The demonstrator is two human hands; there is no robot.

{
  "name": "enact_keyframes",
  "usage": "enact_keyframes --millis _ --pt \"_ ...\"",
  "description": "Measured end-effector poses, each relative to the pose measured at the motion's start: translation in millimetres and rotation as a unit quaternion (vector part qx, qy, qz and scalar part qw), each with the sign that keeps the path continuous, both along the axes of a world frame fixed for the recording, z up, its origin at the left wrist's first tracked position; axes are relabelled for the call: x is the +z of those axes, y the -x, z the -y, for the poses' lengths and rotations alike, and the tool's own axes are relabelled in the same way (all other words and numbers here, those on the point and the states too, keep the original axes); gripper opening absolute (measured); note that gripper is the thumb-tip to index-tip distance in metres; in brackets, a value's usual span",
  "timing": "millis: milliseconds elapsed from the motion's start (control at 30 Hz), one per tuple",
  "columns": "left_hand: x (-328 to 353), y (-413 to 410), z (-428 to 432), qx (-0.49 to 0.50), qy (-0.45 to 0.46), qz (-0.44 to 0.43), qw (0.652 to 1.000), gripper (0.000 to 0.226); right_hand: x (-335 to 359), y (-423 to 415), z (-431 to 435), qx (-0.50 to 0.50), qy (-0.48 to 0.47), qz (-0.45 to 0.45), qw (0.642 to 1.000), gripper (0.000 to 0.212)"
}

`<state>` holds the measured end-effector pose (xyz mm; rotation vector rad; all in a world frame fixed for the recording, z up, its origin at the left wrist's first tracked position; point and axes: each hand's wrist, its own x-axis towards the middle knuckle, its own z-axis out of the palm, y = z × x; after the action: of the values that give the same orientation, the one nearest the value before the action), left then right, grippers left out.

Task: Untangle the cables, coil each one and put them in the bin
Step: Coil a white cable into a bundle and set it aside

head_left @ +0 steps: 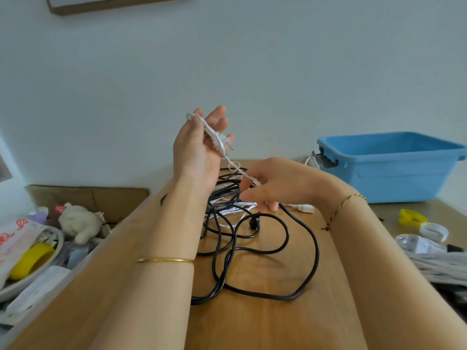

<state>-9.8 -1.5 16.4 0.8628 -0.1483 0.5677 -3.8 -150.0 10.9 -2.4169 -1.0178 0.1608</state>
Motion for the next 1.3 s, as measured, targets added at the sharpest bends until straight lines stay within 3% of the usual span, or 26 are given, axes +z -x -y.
enact_keyframes --millis 67,133,267,467,667,833,933,1000,1167,1300 --pt "-4 1 -4 0.114 -0.105 -0.012 0.988 0.032 0 1 -1 0.000 0.005 0.015 1.000 0.020" --pt "-10 3 -7 0.224 -0.254 -0.015 0.941 0.030 1 4 -4 -0.004 -0.024 0.045 0.999 0.022" --pt "-13 5 -3 0.265 -0.461 -0.042 0.846 0.038 9 4 -6 -0.025 -0.129 0.146 0.980 0.014" --pt "0 16 8 0.199 -0.573 -0.061 0.793 0.018 10 -11 9 -0.082 -0.262 0.238 0.932 0.013" --pt "4 20 8 0.184 -0.626 -0.097 0.751 0.034 9 -17 13 -0.136 -0.321 0.234 0.907 0.014" --pt "3 25 13 0.070 -0.632 -0.105 0.764 0.033 4 -22 17 -0.184 -0.359 0.189 0.896 0.024" --pt "4 27 17 0.050 -0.680 -0.084 0.726 0.022 4 -22 15 -0.189 -0.368 0.198 0.889 0.030" --pt "3 25 17 0.049 -0.686 -0.092 0.721 0.022 4 -21 13 -0.184 -0.364 0.203 0.890 0.031" --pt "1 20 8 0.076 -0.617 -0.134 0.772 0.032 -3 -30 11 -0.190 -0.311 0.222 0.904 0.037" --pt "0 16 10 0.133 -0.562 -0.147 0.803 0.033 -12 -44 28 -0.318 -0.317 0.217 0.867 0.023"
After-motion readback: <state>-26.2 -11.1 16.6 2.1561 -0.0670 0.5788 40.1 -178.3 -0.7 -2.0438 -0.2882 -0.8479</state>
